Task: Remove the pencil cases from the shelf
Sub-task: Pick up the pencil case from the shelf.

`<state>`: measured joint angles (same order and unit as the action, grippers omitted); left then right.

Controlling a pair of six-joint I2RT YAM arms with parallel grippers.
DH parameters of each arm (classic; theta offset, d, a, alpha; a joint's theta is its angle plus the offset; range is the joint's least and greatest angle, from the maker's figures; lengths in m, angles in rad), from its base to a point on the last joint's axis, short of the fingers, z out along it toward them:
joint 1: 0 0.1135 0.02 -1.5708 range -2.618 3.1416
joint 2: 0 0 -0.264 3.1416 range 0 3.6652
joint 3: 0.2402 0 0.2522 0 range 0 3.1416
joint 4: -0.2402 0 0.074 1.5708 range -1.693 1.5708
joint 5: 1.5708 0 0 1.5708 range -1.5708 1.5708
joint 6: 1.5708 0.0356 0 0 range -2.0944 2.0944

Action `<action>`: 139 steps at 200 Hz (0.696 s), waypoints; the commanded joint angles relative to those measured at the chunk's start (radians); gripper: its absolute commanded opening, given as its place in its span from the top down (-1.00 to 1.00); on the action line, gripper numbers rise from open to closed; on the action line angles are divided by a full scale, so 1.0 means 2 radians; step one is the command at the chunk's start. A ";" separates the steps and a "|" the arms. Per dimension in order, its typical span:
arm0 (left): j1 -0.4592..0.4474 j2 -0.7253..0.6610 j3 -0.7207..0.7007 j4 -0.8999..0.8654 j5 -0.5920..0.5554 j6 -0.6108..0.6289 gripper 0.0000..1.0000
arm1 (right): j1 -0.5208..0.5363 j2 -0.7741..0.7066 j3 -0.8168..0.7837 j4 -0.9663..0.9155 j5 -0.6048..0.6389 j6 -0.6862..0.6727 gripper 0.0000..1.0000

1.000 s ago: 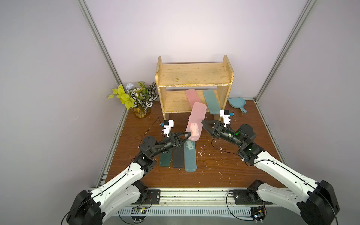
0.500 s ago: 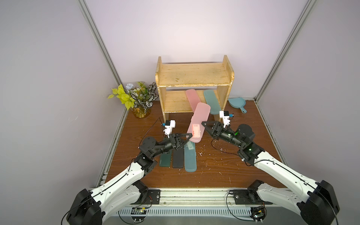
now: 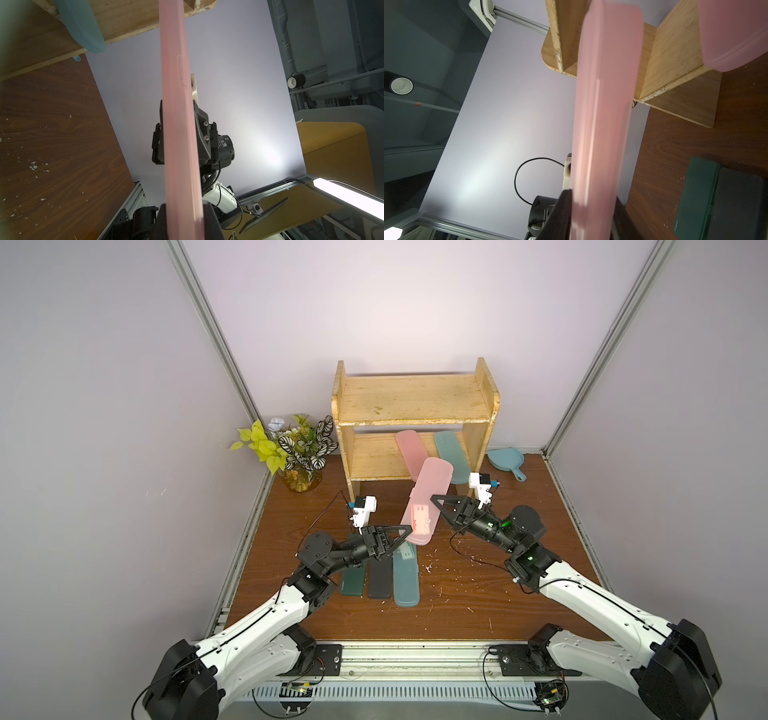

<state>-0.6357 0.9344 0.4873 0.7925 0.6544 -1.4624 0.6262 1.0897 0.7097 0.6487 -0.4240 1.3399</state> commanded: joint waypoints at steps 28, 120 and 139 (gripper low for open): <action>-0.006 0.010 0.018 0.021 0.009 0.004 0.18 | -0.001 -0.003 -0.009 0.064 -0.006 0.009 0.51; -0.006 -0.057 -0.011 -0.164 -0.109 0.042 -0.86 | -0.014 -0.066 -0.070 -0.086 -0.013 -0.096 0.51; -0.005 -0.088 -0.010 -0.239 -0.148 0.062 -0.99 | -0.019 -0.082 -0.086 -0.129 -0.024 -0.130 0.50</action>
<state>-0.6395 0.8234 0.4641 0.5293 0.4744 -1.4132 0.5999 0.9756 0.5541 0.4988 -0.4309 1.2171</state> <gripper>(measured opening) 0.965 0.250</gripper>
